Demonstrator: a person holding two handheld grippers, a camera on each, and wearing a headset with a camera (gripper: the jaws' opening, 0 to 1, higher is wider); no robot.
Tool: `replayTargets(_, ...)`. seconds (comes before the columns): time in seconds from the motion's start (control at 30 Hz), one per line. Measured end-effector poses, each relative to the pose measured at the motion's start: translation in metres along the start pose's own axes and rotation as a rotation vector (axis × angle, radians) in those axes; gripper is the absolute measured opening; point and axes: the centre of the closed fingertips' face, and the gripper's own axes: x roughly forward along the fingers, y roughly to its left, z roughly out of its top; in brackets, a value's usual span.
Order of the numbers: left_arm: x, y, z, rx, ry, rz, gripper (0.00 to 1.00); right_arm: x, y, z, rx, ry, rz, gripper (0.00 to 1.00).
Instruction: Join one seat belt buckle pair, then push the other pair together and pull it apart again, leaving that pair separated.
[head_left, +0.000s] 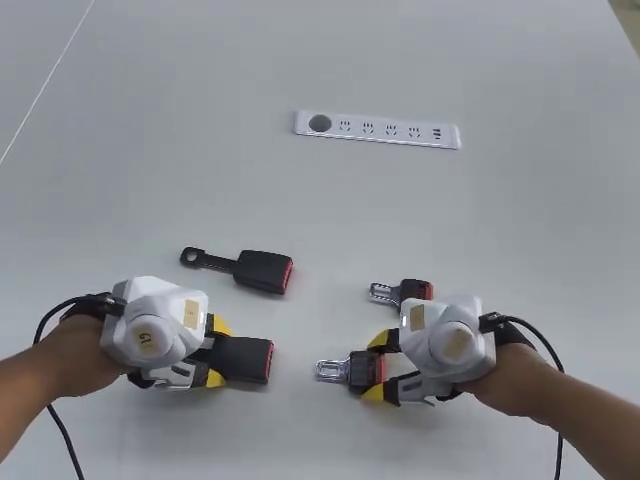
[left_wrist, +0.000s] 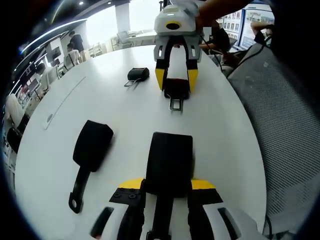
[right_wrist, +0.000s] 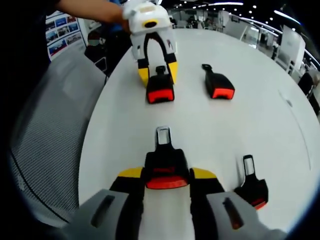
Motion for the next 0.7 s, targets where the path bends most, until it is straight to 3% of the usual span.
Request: replayTargets(0.7, 0.001, -0.002, -0.001, -0.004, 0.007, 0.001, 0.34, 0.020, 0.003, 0.030, 0.007, -0.045, 0.000, 0.35)
